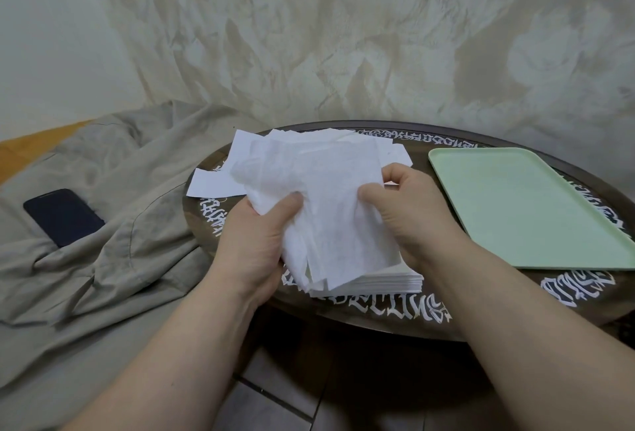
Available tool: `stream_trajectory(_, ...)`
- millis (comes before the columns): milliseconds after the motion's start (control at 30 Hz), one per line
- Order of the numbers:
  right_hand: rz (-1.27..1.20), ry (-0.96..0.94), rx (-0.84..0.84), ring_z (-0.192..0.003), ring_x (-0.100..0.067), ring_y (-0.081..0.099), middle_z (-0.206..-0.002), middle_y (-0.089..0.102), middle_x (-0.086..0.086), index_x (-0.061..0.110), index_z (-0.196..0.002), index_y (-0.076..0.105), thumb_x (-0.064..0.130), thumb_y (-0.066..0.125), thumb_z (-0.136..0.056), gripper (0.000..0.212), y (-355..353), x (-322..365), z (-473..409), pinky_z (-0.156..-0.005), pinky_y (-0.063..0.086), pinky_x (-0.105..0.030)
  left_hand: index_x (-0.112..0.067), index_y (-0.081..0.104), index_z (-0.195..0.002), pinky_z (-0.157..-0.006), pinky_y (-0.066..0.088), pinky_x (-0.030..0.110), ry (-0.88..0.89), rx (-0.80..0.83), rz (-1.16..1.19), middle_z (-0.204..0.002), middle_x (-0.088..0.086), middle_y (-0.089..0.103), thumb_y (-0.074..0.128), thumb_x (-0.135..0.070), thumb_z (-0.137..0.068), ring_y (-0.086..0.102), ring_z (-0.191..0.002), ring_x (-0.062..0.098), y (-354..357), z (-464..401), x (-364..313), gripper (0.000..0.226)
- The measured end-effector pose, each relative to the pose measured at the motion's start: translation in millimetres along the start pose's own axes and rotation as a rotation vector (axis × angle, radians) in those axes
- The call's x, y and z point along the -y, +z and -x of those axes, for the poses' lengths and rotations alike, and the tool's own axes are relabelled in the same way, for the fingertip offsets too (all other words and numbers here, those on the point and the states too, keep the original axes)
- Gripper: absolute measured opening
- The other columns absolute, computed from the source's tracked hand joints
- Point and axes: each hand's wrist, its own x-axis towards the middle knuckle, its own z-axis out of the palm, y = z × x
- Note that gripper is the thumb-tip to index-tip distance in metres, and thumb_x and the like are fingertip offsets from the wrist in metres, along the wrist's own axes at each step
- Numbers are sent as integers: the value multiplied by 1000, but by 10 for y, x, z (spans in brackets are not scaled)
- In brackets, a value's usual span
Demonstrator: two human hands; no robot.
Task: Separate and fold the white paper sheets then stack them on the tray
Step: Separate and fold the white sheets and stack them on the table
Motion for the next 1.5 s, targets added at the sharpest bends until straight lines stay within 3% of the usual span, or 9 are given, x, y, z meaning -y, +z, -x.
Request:
stream_trajectory(133, -126, 67, 186, -83, -17, 73, -91, 76, 0, 14, -98, 70, 7, 75, -79, 21, 62, 28, 71, -70, 58, -32, -4, 65, -111, -85, 59, 38, -3, 67, 5, -101, 8, 76, 59, -1, -89, 73, -96, 24, 29, 24, 21, 24)
stream_trajectory(267, -158, 75, 210, -80, -19, 73, -88, 76, -3, 10, -95, 71, 5, 76, -77, 19, 54, 39, 84, -68, 58, -31, -5, 65, -112, -91, 57, 41, -24, 138, -2, -107, 11, 74, 66, -11, -73, 71, -101, 28, -2, 35, 12, 39)
stream_trajectory(400, -97, 41, 230, -80, -18, 73, -87, 76, -1, 14, -91, 72, 6, 76, -77, 16, 9, 28, 75, -70, 58, -32, -5, 64, -119, -99, 52, 47, -132, 255, 28, -118, 17, 70, 66, -12, -79, 67, -111, 32, -69, 15, -15, 41)
stream_trajectory(533, -14, 27, 227, -80, -18, 73, -86, 76, 0, 14, -90, 72, 8, 78, -75, 18, 2, 15, 78, -78, 59, -38, -2, 63, -124, -91, 54, 47, -257, 359, 58, -122, 21, 67, 66, -15, -78, 66, -110, 37, -142, 16, -98, 48)
stream_trajectory(667, 15, 33, 237, -82, -20, 73, -87, 76, -1, 13, -91, 72, 9, 77, -76, 17, 40, 7, 78, -81, 59, -43, -5, 66, -112, -69, 61, 36, -172, 212, -30, -102, 15, 74, 67, -5, -80, 74, -88, 28, -101, 40, -79, 32)
stream_trajectory(800, -66, 80, 268, -83, -23, 73, -89, 76, -6, 9, -96, 71, 4, 73, -79, 17, 48, 10, 80, -79, 59, -41, -5, 64, -116, -78, 60, 42, -112, 69, -78, -103, 12, 75, 61, -6, -91, 73, -94, 29, -51, 36, -25, 25)
stream_trajectory(1033, -192, 106, 293, -84, -26, 73, -92, 75, -11, 3, -99, 69, -2, 70, -81, 19, 32, 28, 84, -69, 58, -34, -7, 65, -114, -79, 61, 42, -133, 117, -43, -105, 11, 75, 58, -12, -93, 73, -96, 29, -38, 60, -54, 23)
stream_trajectory(1300, -131, 59, 282, -84, -27, 73, -90, 75, -10, 5, -94, 71, 1, 73, -79, 16, 38, 7, 80, -78, 58, -41, -6, 64, -119, -83, 57, 42, -138, 171, -77, -108, 12, 74, 64, -24, -77, 71, -100, 30, -75, 43, -24, 46)
stream_trajectory(1500, -158, 77, 281, -85, -27, 73, -91, 75, -11, 4, -96, 70, 0, 72, -79, 18, 34, 19, 84, -78, 58, -40, -7, 63, -120, -89, 55, 45, -141, 190, -72, -111, 11, 73, 63, -20, -82, 71, -103, 30, -73, 50, -11, 40)
